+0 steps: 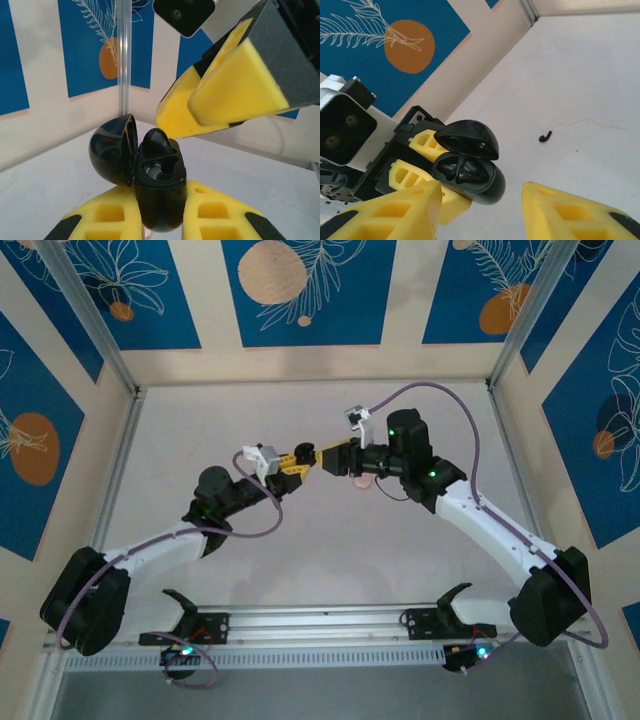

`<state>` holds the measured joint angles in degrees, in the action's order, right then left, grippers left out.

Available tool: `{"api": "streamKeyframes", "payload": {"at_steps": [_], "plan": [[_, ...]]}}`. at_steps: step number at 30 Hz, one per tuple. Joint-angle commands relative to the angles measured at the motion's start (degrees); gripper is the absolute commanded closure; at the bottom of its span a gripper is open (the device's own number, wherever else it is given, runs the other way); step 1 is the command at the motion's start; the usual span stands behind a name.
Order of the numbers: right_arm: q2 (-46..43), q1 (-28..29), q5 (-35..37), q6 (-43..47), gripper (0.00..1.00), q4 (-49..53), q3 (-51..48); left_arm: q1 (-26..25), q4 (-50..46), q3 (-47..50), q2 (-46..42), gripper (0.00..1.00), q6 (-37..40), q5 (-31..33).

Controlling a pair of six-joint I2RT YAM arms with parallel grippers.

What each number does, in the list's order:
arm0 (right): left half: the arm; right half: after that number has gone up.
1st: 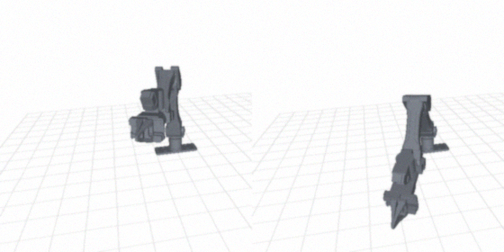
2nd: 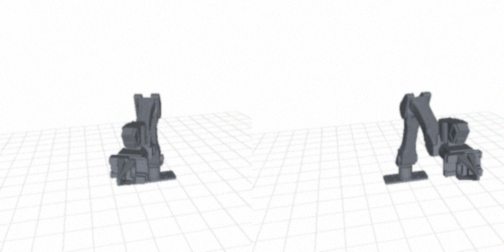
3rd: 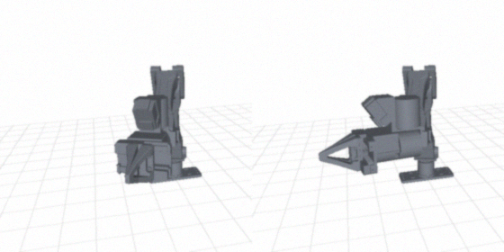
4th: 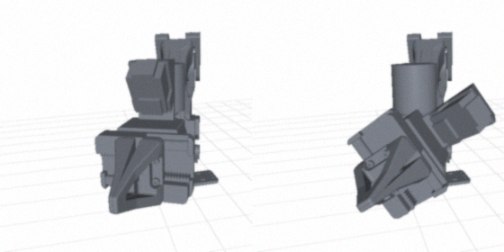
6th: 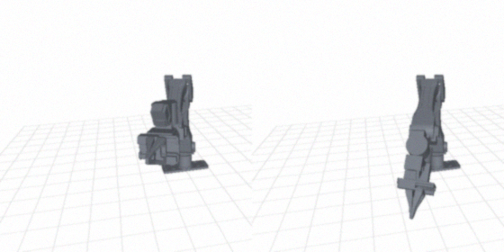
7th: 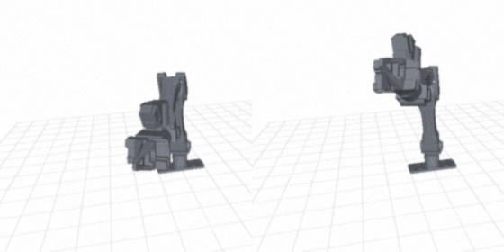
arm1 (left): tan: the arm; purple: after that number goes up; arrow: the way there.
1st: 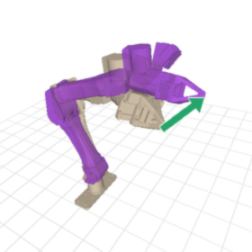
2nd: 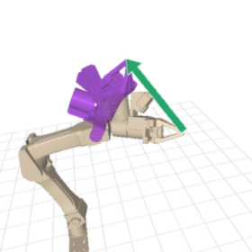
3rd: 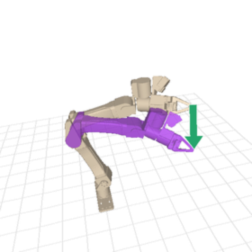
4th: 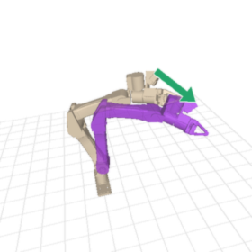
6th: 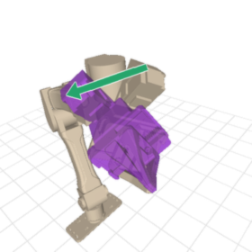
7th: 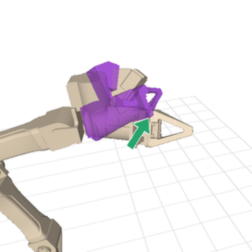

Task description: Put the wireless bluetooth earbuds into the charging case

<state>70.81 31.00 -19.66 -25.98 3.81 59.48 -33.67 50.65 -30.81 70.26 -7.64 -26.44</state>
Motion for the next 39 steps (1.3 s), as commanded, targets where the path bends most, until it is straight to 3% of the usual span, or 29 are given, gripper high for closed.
{"api": "streamKeyframes", "payload": {"at_steps": [1,7,11,18,28,39], "plan": [[-1.0,-0.4,0.1,0.2,0.54,3.4,3.0,0.3,-3.2,0.5,-3.1,0.85,2.0,3.1],[4.0,1.4,3.4,0.7,0.54,12.5,9.8,5.7,-20.5,0.5,-9.9,0.87,1.8,10.8],[12.0,4.4,8.0,1.4,0.54,20.6,18.0,11.3,-30.1,1.5,-15.1,0.87,-1.6,15.5],[29.7,8.5,14.3,0.3,0.55,32.5,34.8,20.3,-43.6,2.1,-20.7,0.87,-5.7,16.5],[53.6,14.2,19.8,2.1,0.55,42.4,57.5,33.5,-48.1,5.0,-22.3,0.86,-11.5,11.5],[71.2,17.0,20.3,5.8,0.54,44.3,73.8,40.0,-49.3,5.5,-23.1,0.86,-10.9,7.9]]}}
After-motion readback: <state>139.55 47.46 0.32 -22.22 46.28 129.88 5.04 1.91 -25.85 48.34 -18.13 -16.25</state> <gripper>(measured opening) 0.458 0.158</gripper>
